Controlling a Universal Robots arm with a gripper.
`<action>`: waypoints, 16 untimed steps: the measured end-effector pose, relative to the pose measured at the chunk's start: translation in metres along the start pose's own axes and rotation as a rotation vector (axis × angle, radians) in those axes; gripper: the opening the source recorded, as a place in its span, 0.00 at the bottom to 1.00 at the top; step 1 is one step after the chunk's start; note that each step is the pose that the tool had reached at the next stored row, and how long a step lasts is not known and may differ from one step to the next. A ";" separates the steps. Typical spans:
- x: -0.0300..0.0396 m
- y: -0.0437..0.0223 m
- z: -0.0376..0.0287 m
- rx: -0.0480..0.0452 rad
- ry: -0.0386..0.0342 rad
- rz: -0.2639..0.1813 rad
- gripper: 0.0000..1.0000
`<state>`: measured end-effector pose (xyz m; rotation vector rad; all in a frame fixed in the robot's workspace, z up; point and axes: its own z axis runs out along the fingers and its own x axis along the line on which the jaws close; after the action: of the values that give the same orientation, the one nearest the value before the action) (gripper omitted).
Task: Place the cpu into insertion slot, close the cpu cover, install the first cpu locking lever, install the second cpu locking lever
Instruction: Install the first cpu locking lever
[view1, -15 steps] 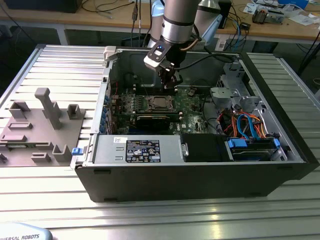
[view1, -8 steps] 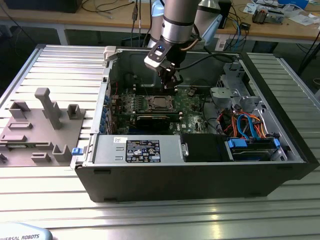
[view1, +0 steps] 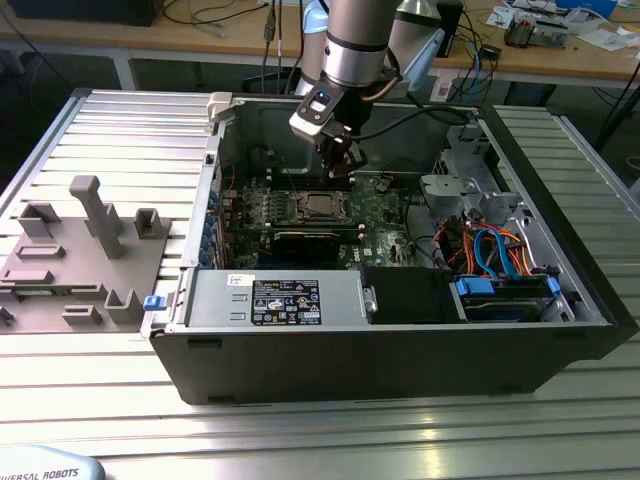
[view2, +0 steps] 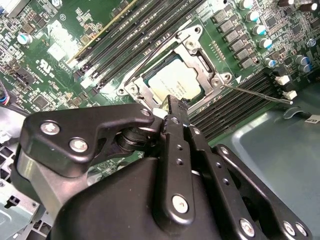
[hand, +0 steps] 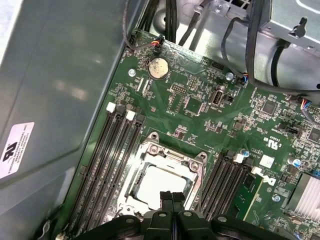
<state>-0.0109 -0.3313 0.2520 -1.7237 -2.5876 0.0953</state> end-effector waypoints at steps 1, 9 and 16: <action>0.0000 0.0000 0.0000 0.0000 -0.0001 -0.002 0.11; 0.0000 0.0000 0.0000 -0.0002 -0.0014 -0.020 0.11; 0.0000 0.0000 0.0000 -0.0004 -0.0025 -0.037 0.11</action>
<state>-0.0109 -0.3312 0.2520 -1.6760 -2.6201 0.0961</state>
